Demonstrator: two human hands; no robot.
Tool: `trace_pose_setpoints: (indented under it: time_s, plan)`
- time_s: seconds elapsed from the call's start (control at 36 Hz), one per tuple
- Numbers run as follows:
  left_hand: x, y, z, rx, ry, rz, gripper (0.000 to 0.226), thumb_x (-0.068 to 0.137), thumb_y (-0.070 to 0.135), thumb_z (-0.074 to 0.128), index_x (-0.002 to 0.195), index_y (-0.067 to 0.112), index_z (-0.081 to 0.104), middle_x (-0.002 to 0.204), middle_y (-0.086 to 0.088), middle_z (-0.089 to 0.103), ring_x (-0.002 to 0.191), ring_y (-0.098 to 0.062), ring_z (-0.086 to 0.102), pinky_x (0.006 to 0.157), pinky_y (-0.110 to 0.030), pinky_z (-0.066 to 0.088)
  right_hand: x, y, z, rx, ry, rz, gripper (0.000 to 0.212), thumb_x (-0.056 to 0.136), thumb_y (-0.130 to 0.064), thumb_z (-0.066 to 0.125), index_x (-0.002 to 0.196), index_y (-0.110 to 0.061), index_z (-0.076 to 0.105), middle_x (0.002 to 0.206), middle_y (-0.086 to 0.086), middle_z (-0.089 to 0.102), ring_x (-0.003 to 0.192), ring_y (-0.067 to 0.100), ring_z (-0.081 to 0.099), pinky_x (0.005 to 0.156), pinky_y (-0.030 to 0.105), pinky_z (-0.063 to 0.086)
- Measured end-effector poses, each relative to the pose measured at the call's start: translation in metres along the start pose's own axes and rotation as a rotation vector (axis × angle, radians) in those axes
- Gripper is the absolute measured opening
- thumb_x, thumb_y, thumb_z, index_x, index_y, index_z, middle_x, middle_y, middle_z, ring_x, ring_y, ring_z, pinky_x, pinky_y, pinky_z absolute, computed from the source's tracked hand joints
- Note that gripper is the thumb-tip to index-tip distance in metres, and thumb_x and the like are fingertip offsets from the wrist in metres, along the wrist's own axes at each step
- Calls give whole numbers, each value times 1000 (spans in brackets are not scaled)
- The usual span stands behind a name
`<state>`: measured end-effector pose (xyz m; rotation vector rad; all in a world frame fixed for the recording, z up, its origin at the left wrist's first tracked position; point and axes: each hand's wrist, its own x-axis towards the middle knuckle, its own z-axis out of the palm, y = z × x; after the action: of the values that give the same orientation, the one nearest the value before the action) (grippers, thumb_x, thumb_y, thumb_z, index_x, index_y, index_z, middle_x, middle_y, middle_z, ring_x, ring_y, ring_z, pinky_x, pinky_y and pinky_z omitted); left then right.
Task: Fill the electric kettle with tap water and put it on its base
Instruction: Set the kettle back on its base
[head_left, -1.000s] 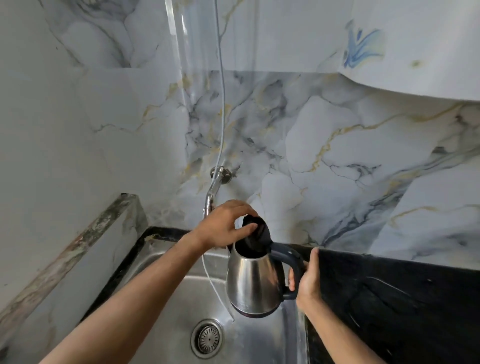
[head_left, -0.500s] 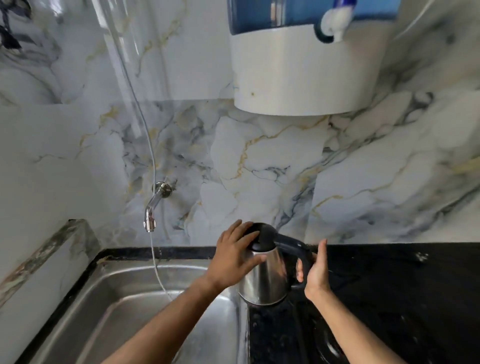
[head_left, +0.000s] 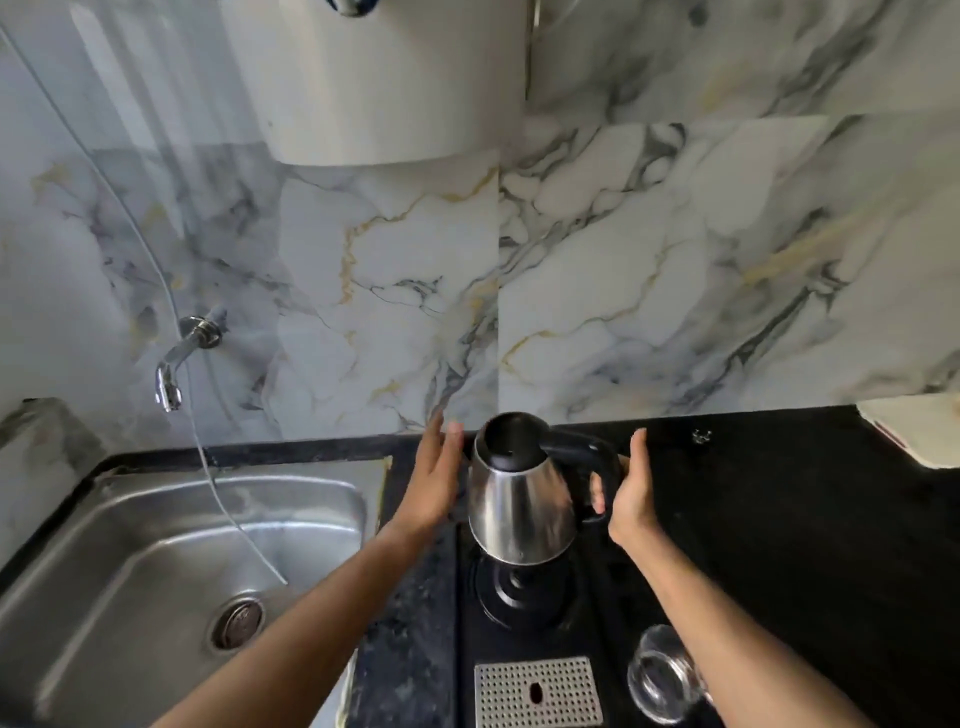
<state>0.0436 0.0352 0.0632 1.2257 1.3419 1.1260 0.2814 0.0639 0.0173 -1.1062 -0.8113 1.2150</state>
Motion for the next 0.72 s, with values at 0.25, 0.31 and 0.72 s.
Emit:
trace_pose_setpoints:
  time_s: [0.25, 0.31, 0.72]
  plan:
    - [-12, -39, 19, -449, -145, -389, 117, 65, 101, 16, 148, 25, 48, 151, -1, 53, 138, -32, 48, 111, -71, 33, -2, 17, -39, 13, 27, 71, 86, 78, -87, 32, 40, -11, 48, 33, 5, 39, 27, 19, 29, 32, 23, 20]
    - [-15, -43, 19, -460, -137, -391, 114, 69, 99, 13, 147, 26, 49, 151, -1, 54, 138, -30, 48, 111, -71, 33, -2, 21, -38, 6, 31, 74, 87, 76, -88, 31, 41, -11, 48, 33, 5, 40, 27, 18, 30, 32, 23, 22]
    - [-29, -92, 19, -478, -31, -400, 104, 76, 92, 5, 150, 31, 45, 158, 6, 45, 144, -19, 41, 116, -63, 31, 10, 76, -28, -14, 99, 144, 80, 76, -84, 41, 52, -9, 55, 44, 2, 48, 40, 16, 42, 41, 24, 33]
